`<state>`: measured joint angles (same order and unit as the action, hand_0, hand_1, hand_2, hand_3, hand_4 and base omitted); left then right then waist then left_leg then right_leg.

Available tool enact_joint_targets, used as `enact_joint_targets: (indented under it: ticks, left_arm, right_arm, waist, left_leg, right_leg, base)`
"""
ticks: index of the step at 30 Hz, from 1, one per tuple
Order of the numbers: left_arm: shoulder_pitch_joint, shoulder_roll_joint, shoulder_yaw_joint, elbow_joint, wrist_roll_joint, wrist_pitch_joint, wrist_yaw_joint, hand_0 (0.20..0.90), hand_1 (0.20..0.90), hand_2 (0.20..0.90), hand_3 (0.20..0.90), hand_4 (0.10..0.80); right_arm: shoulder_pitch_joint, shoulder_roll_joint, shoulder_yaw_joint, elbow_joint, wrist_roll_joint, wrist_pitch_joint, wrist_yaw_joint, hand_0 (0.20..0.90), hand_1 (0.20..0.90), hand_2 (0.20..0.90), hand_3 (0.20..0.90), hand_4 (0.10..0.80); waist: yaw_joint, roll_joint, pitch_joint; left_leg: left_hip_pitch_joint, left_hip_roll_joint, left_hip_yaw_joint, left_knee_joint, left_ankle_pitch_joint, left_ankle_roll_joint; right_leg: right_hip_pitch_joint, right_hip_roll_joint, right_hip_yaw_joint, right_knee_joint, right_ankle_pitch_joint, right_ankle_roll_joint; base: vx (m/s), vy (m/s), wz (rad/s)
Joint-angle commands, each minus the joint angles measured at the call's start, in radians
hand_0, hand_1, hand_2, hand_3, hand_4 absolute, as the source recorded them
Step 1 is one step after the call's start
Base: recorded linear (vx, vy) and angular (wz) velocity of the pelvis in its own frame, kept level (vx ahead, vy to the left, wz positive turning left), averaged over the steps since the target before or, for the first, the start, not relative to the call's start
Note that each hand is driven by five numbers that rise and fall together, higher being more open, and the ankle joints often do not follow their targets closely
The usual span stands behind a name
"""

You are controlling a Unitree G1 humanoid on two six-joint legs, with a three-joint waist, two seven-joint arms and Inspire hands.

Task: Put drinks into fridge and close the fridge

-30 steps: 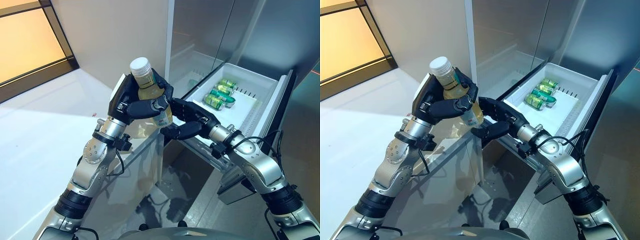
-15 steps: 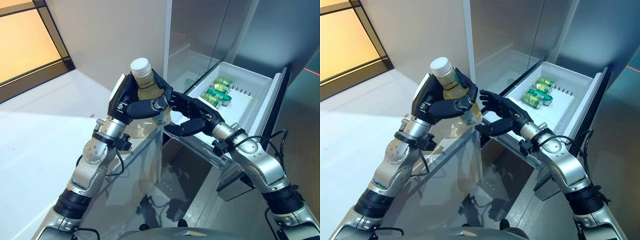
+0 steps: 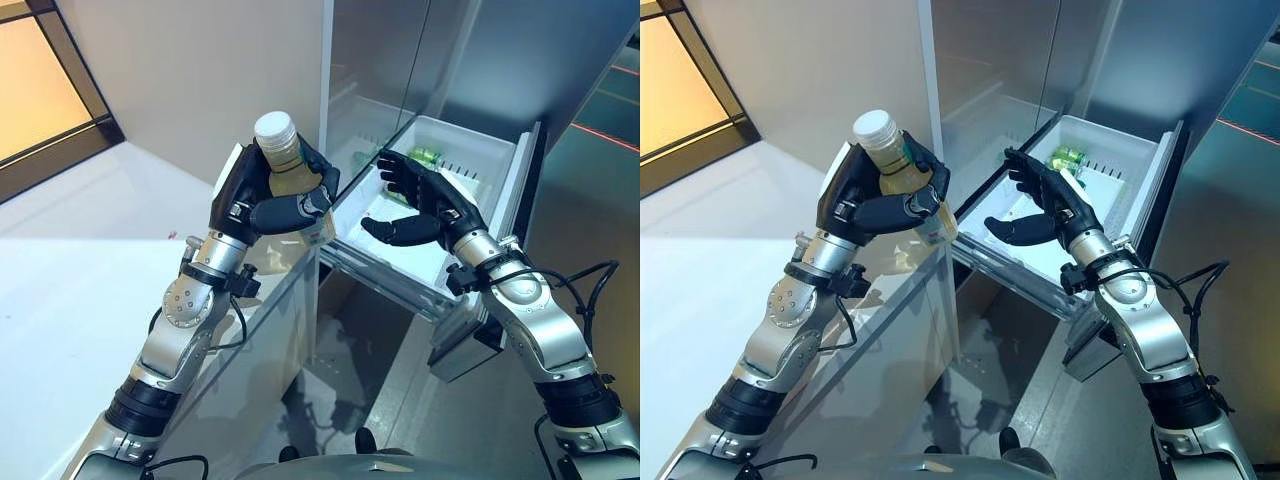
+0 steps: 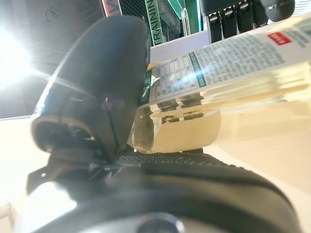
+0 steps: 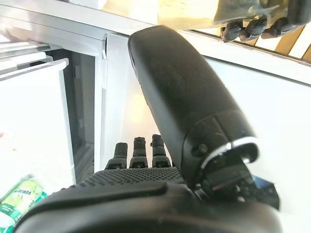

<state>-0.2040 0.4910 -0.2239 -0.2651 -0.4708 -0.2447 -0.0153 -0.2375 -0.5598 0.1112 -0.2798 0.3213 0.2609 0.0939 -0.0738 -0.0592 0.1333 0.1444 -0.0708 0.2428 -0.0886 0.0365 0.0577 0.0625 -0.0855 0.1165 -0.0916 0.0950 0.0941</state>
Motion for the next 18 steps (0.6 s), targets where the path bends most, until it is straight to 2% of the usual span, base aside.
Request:
enact_joint_targets:
  ticks: [1,9,18]
  left_arm:
    - [-0.289,-0.031,0.010,-0.019,0.018,-0.101,0.043,0.300,0.300,0.300,0.200,0.100]
    - [-0.329,-0.009,-0.017,0.062,0.025,-0.114,0.083,0.300,0.300,0.300,0.200,0.100]
    - [-0.364,-0.034,-0.062,0.123,0.033,-0.094,0.084,0.300,0.300,0.300,0.200,0.100]
  right_arm:
    - [-0.127,-0.017,-0.050,-0.073,0.071,-0.113,0.008,0.900,0.900,0.900,0.900,0.800]
    - [-0.157,-0.039,-0.010,-0.092,0.223,-0.041,0.123,0.900,0.900,0.900,0.900,0.800]
    - [-0.166,-0.021,0.033,-0.084,0.342,0.017,0.214,0.900,0.900,0.900,0.900,0.800]
  waist:
    - [-0.041,0.029,-0.084]
    - [-0.049,0.021,-0.087]
    - [-0.055,0.013,-0.093]
  left_leg:
    - [0.013,-0.007,-0.148,0.001,-0.077,0.005]
    - [0.007,-0.006,-0.136,0.001,-0.076,0.000]
    - [-0.001,-0.004,-0.124,0.001,-0.078,0.000]
  right_leg:
    - [-0.003,0.032,-0.026,0.042,-0.003,0.002]
    - [-0.017,0.021,-0.034,0.037,0.014,0.015]
    - [-0.019,0.024,-0.032,0.018,0.021,0.013]
  base:
    - [-0.026,0.010,-0.05]
    - [-0.019,0.002,-0.02]
    - [-0.003,-0.008,0.00]
